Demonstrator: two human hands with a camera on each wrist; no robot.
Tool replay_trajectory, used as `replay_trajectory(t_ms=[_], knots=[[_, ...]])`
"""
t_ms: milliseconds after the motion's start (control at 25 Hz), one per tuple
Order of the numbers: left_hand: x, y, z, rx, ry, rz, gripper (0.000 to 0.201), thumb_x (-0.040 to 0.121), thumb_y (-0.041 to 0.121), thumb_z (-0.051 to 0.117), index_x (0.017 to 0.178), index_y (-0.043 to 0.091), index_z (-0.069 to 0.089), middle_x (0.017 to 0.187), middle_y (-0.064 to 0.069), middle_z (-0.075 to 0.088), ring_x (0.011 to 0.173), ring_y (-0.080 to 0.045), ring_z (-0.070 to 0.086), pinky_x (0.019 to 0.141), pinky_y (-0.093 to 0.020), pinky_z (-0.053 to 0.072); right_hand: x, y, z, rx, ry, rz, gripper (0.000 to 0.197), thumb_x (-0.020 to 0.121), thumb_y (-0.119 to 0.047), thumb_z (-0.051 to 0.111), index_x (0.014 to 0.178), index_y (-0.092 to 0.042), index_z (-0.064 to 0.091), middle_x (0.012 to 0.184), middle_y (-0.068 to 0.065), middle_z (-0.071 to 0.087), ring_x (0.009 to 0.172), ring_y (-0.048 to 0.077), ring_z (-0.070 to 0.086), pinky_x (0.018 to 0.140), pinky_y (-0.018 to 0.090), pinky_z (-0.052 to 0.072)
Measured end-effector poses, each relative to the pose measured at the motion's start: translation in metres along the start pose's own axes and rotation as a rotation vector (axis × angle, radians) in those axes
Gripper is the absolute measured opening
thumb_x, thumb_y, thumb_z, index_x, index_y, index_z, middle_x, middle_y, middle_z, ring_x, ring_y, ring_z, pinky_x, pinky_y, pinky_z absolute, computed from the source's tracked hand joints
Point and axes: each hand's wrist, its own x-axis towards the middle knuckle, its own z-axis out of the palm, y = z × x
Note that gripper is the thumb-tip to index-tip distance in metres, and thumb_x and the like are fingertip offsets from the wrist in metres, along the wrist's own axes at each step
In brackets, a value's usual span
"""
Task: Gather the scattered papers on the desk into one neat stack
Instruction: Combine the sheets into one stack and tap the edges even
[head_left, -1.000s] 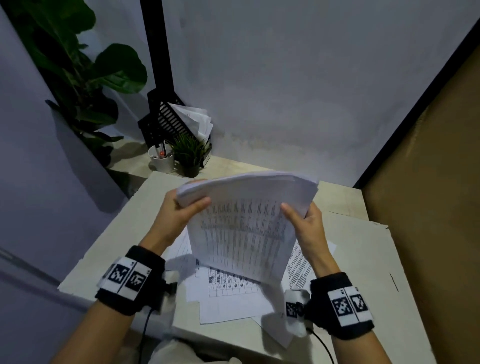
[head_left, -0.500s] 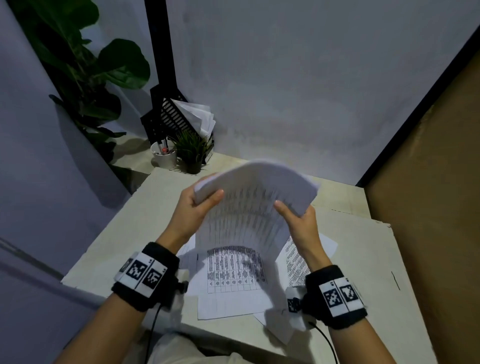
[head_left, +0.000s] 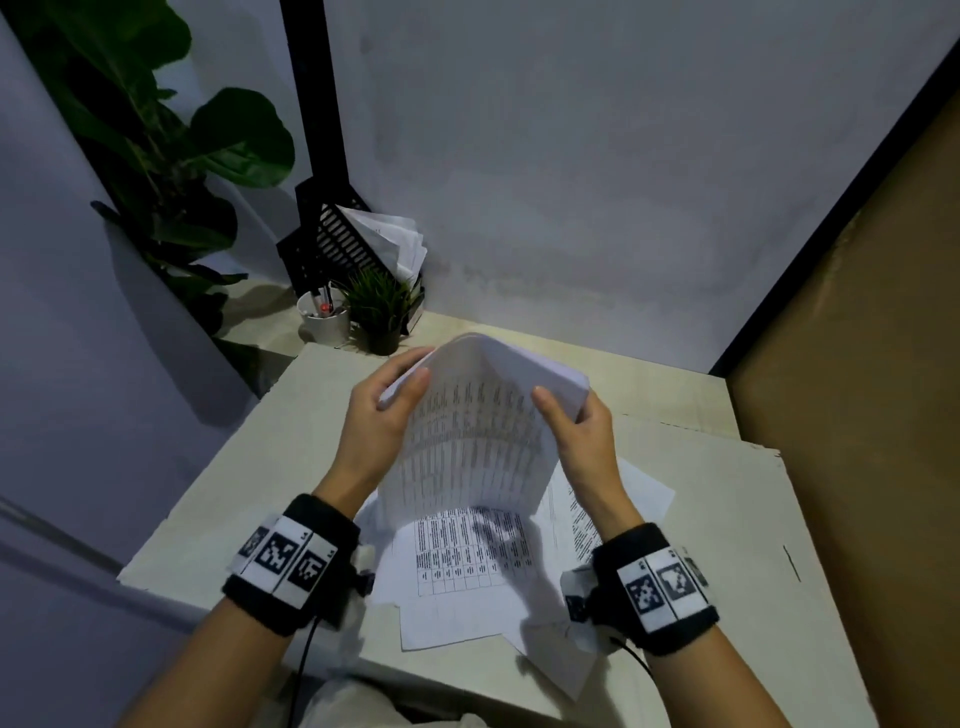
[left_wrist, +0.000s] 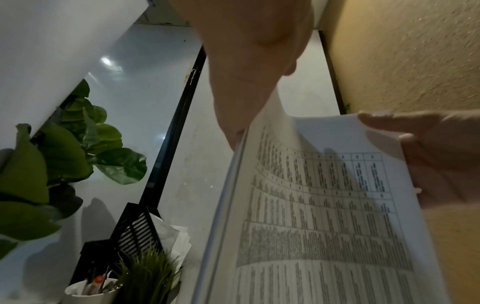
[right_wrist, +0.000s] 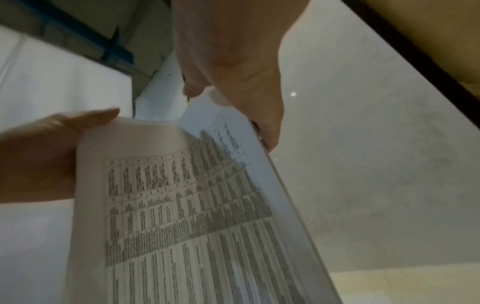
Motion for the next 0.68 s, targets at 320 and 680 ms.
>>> replay_trajectory(t_ms=[320, 680], knots=[[0.017, -0.005, -0.001, 0.038, 0.148, -0.035, 0.027, 0.083, 0.035, 0.042, 0.087, 0.04, 0.068, 0.079, 0.023, 0.069, 0.076, 0.001, 0.06, 0.06, -0.013, 0.048, 0.028, -0.014, 0.01, -0.005, 0.142, 0.057, 0.028, 0.092, -0.02, 0.05, 0.063, -0.019, 0.055, 0.053, -0.015, 0.055, 0.051, -0.002, 0.049, 0.047, 0.013, 0.037], [0.027, -0.004, -0.014, 0.017, 0.065, -0.059, 0.029, 0.077, 0.04, 0.043, 0.094, 0.033, 0.065, 0.094, 0.011, 0.067, 0.079, 0.0, 0.062, 0.066, -0.019, 0.049, 0.051, -0.025, -0.001, -0.027, -0.011, 0.193, 0.022, 0.084, -0.03, 0.051, 0.066, -0.018, 0.052, 0.067, -0.003, 0.046, 0.059, 0.007, 0.044, 0.057, 0.026, 0.031]])
